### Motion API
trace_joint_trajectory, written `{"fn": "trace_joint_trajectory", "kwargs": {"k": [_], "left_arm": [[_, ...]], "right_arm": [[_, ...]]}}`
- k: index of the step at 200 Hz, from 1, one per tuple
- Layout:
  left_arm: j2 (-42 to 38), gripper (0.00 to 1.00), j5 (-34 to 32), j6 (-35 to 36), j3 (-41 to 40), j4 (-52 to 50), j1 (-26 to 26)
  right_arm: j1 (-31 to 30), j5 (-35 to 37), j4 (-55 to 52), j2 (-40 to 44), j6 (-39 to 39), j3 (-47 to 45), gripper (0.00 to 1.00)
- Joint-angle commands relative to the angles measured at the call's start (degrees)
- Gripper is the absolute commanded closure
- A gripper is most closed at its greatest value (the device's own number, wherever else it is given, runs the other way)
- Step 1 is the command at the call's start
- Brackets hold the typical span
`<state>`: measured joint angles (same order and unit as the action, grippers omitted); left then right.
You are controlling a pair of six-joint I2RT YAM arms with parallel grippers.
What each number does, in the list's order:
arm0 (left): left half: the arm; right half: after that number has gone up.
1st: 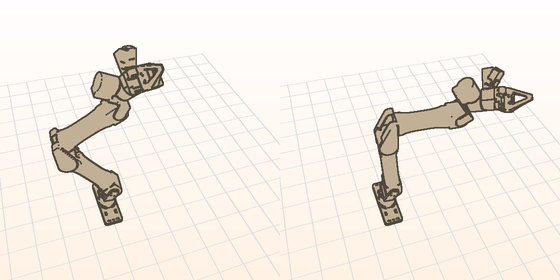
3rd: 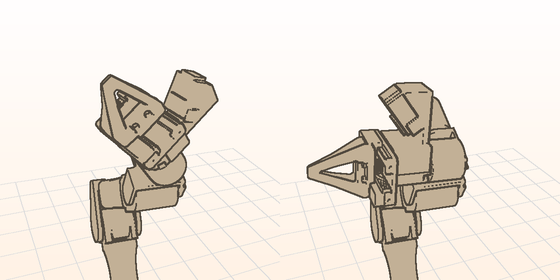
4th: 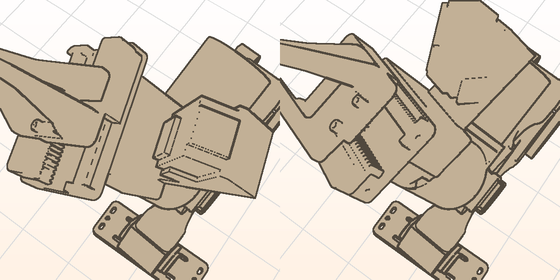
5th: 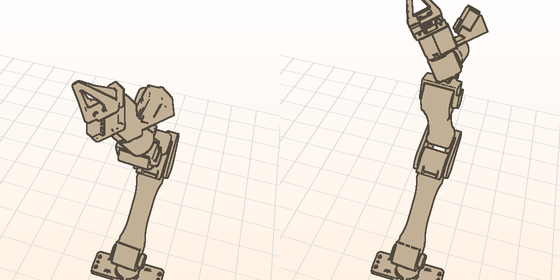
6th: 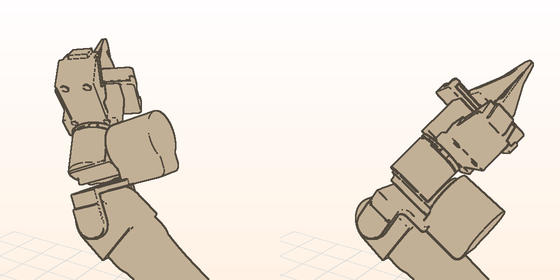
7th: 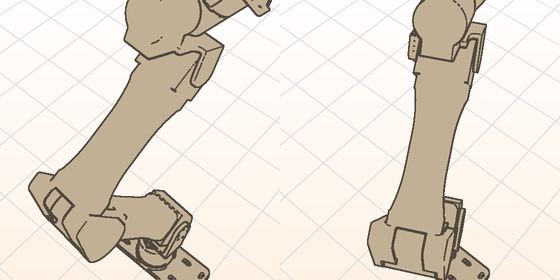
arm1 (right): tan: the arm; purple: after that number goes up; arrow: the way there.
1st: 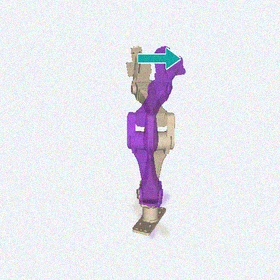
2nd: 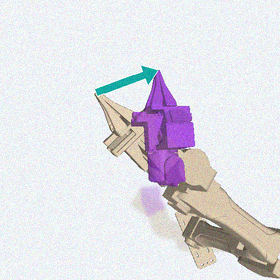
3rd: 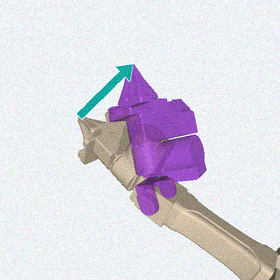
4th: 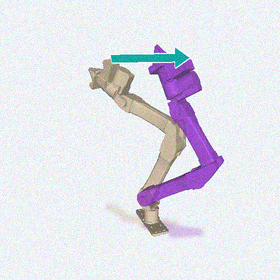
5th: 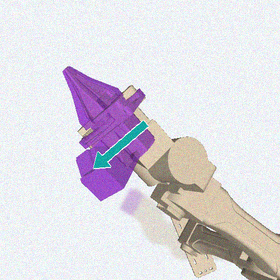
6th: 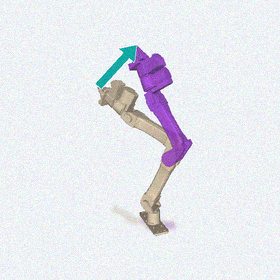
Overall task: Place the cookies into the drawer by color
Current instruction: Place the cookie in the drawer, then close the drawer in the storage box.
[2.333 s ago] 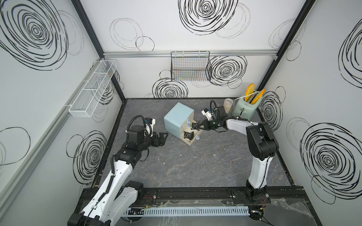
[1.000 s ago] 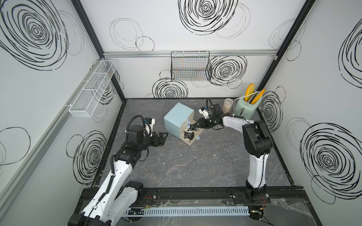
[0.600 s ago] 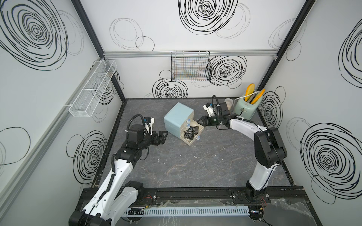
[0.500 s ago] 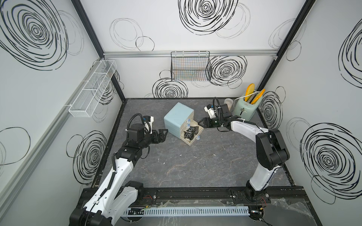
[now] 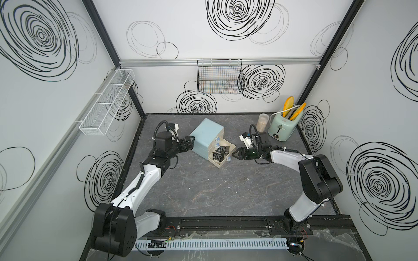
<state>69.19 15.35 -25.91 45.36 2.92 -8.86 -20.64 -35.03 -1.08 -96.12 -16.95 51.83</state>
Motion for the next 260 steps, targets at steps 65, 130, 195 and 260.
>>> {"fn": "trace_joint_trajectory", "kwargs": {"k": [65, 130, 195, 260], "left_arm": [[13.8, 0.10, 7.4, 12.1, 14.0, 2.3, 0.5], [23.6, 0.08, 11.7, 13.3, 22.2, 0.3, 0.5], [29.6, 0.09, 15.1, 12.6, 25.9, -0.7, 0.4], [32.0, 0.10, 16.9, 13.3, 27.4, -2.0, 0.4]], "right_arm": [[0.1, -3.6, 9.0, -0.9, -2.6, -5.3, 0.38], [-1.0, -3.2, 10.5, -5.5, -2.6, -4.0, 0.38], [-4.2, 0.2, 11.4, -9.4, -2.8, -1.8, 0.39], [-5.5, 4.1, 10.7, -12.2, -1.8, 0.7, 0.50]]}}
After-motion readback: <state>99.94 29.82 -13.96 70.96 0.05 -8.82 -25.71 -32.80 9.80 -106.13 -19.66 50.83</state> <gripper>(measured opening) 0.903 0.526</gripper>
